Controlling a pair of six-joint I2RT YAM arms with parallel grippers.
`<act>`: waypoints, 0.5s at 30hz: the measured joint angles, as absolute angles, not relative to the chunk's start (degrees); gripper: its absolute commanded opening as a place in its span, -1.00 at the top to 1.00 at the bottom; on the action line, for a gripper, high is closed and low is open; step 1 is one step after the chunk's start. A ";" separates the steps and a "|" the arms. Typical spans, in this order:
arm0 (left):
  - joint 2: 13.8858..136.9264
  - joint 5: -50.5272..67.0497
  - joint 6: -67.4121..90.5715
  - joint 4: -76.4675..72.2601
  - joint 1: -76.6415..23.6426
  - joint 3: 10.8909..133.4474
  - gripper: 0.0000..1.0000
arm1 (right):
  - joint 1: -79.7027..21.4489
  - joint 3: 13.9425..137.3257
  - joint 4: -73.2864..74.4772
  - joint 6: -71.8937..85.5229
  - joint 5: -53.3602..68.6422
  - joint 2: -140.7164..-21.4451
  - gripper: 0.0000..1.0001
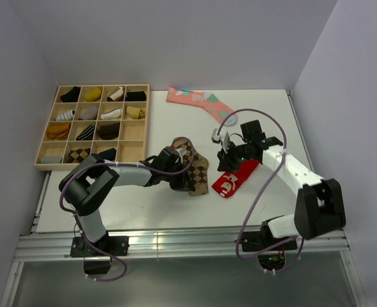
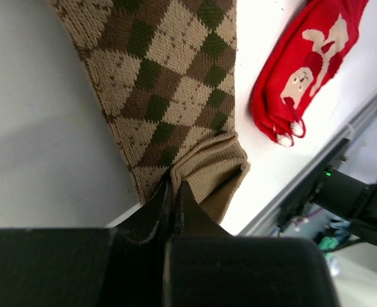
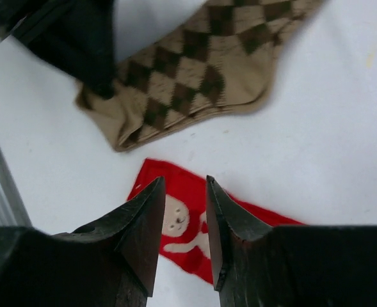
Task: Roll the socks
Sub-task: Roll the sock at the center of the board.
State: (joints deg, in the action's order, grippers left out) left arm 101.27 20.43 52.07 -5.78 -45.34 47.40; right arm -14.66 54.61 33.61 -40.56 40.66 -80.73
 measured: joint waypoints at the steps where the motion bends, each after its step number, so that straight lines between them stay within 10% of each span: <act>1: 101.67 21.28 52.45 -6.07 -45.12 47.44 0.99 | -14.96 52.66 33.39 -41.71 41.43 -78.70 0.20; 15: 107.02 29.85 54.76 -5.67 -44.18 51.48 0.99 | -41.06 34.24 21.69 -48.75 29.28 -64.47 0.16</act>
